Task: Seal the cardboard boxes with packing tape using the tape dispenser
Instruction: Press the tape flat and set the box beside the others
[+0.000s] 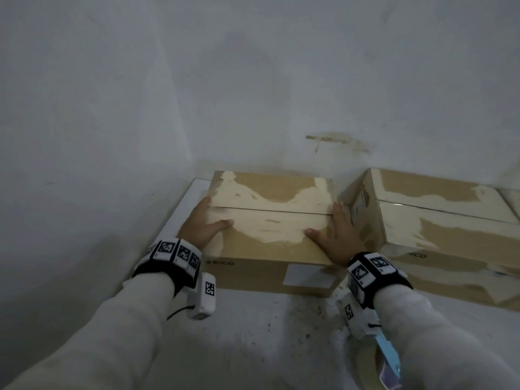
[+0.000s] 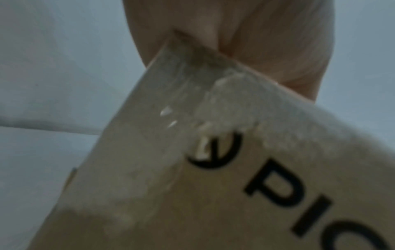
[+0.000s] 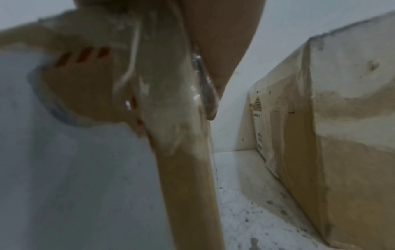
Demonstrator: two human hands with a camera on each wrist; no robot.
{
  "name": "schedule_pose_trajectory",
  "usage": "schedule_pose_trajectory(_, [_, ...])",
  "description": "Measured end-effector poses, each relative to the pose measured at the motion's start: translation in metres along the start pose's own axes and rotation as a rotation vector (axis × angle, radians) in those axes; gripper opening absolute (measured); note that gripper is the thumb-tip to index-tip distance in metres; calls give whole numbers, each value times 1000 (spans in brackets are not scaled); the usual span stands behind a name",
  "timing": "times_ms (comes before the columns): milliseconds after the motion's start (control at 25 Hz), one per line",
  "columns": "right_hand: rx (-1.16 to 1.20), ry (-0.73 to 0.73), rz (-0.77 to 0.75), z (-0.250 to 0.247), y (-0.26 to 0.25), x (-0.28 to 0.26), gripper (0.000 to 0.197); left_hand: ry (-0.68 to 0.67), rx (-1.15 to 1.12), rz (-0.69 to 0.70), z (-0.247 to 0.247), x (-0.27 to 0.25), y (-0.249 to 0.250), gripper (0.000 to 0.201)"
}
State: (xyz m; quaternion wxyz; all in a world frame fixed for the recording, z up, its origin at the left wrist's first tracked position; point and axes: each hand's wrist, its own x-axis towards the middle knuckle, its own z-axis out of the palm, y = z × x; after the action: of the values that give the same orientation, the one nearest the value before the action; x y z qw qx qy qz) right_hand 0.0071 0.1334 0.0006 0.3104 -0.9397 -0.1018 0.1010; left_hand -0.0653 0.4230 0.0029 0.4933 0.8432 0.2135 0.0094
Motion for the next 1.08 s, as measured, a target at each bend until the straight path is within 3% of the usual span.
schedule_pose_trajectory(160, [-6, 3, 1, 0, 3, 1, 95, -31, 201, 20, 2, -1, 0, 91])
schedule_pose_trajectory(280, [-180, 94, -4, -2, -8, -6, 73, 121, 397, 51, -1, -10, 6, 81])
schedule_pose_trajectory(360, [-337, 126, -79, -2, -17, -19, 63, 172, 533, 171, 4, -24, 13, 77])
schedule_pose_trajectory(400, [-373, 86, -145, 1, -20, -25, 71, 109, 613, 237, 9, -30, 13, 90])
schedule_pose_trajectory(480, [-441, -67, -216, 8, -18, -37, 110, -111, 865, 323, 19, -39, 9, 128])
schedule_pose_trajectory(560, [-564, -136, -233, 12, -10, -42, 127, -207, 1036, 361, 26, -35, 3, 139])
schedule_pose_trajectory(640, [-642, -140, -229, 10, -2, -42, 127, -229, 1058, 368, 31, -25, 3, 141])
schedule_pose_trajectory(760, [-640, -100, -215, 1, 9, -33, 124, -207, 1062, 406, 44, -12, 11, 127])
schedule_pose_trajectory(1080, [-620, -115, -119, -30, 28, 10, 145, -240, 1056, 444, 79, 38, 48, 122])
